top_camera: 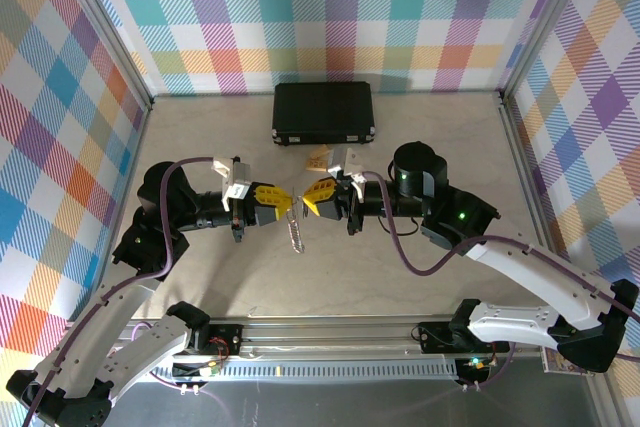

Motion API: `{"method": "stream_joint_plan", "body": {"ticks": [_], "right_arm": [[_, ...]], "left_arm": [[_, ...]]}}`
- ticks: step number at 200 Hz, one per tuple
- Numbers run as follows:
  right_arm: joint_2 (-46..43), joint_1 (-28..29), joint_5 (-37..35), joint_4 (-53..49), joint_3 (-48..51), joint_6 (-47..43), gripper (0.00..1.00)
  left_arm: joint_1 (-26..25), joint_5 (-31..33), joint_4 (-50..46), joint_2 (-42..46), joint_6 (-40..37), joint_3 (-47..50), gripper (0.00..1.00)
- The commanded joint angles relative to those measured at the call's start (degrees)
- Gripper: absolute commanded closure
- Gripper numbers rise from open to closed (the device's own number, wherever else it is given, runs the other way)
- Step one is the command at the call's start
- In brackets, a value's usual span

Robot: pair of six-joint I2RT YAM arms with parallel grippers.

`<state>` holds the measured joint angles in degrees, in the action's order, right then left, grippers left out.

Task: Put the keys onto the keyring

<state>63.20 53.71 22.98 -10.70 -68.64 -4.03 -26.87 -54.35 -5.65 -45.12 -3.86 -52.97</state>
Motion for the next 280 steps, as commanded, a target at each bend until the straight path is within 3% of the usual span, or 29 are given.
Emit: {"method": "stream_joint_plan", "body": {"ticks": [1,280], "right_arm": [[-1.06,0.34,0.46,2.45,0.27,0.87,1.0],[-1.5,0.16,-0.04,3.92,1.75,1.66,1.0]], "left_arm": [[-0.49,0.08,2.67,1.27,0.33,0.51,1.0],[-0.52,-0.45,4.03,0.83,0.93,0.94,1.0]]}}
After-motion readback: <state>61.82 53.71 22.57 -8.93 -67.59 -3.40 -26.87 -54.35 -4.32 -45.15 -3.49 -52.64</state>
